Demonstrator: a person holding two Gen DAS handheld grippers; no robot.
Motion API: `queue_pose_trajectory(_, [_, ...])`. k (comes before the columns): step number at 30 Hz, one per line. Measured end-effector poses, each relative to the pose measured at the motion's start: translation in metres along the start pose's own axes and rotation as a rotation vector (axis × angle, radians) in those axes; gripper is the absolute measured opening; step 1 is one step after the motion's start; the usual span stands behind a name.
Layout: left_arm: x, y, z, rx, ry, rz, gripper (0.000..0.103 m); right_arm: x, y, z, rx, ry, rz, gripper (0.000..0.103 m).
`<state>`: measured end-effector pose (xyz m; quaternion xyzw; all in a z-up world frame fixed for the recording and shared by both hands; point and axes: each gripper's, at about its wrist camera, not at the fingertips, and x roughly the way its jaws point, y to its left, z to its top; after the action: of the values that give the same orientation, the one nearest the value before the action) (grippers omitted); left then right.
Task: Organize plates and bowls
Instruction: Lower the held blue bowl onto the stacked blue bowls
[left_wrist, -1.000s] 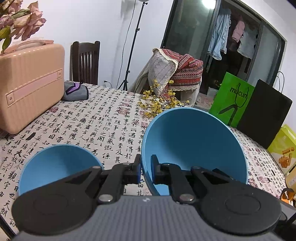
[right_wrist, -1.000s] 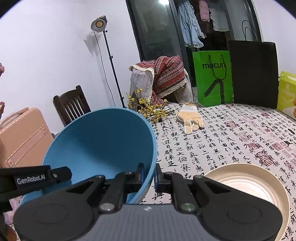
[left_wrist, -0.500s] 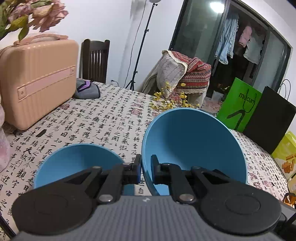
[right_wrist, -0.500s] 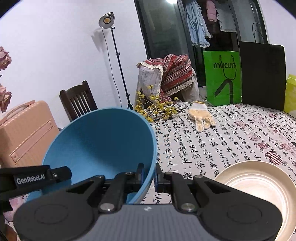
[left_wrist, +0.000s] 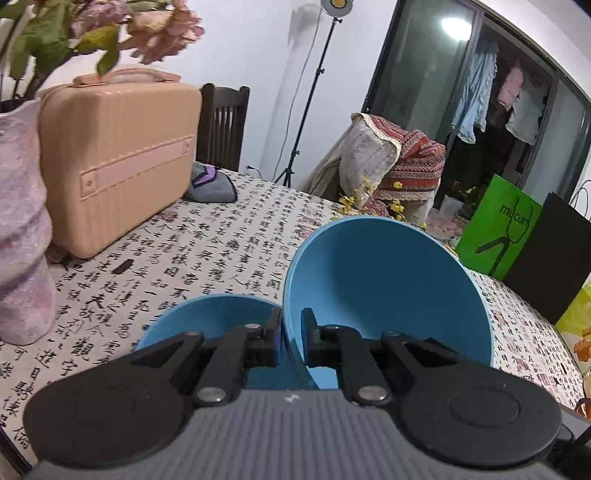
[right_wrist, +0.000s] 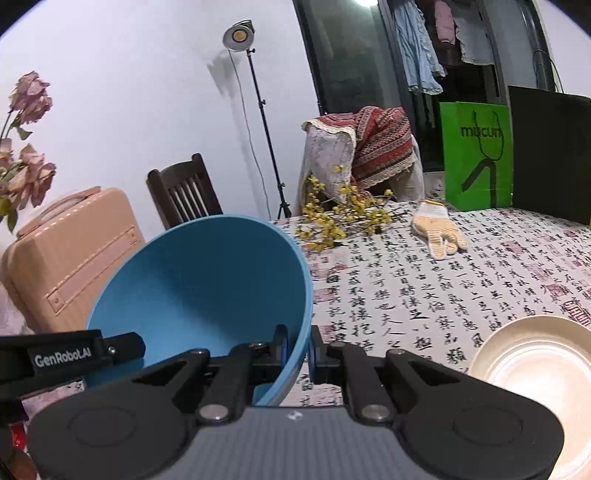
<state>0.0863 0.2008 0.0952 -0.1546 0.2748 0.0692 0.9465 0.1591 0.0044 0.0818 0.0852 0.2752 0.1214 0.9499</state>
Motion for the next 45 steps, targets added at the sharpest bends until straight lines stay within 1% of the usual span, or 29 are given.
queue_pose_trajectory(8, [-0.007, 0.017, 0.002, -0.025, -0.013, 0.022, 0.011, -0.001, 0.018, -0.001, -0.024, 0.002, 0.032, 0.011])
queue_pose_trajectory(20, [-0.011, 0.046, -0.001, -0.063, -0.011, 0.062, 0.011, 0.004, 0.046, -0.011, -0.061, 0.035, 0.069, 0.011])
queue_pose_trajectory(27, [-0.009, 0.061, -0.004, -0.084, 0.008, 0.088, 0.011, 0.011, 0.062, -0.018, -0.093, 0.065, 0.084, 0.011])
queue_pose_trajectory(38, [0.002, 0.071, -0.010, -0.089, 0.043, 0.110, 0.011, 0.025, 0.072, -0.027, -0.131, 0.101, 0.078, 0.011])
queue_pose_trajectory(45, [0.007, 0.072, -0.013, -0.077, 0.054, 0.121, 0.011, 0.027, 0.079, -0.032, -0.194, 0.075, 0.054, 0.011])
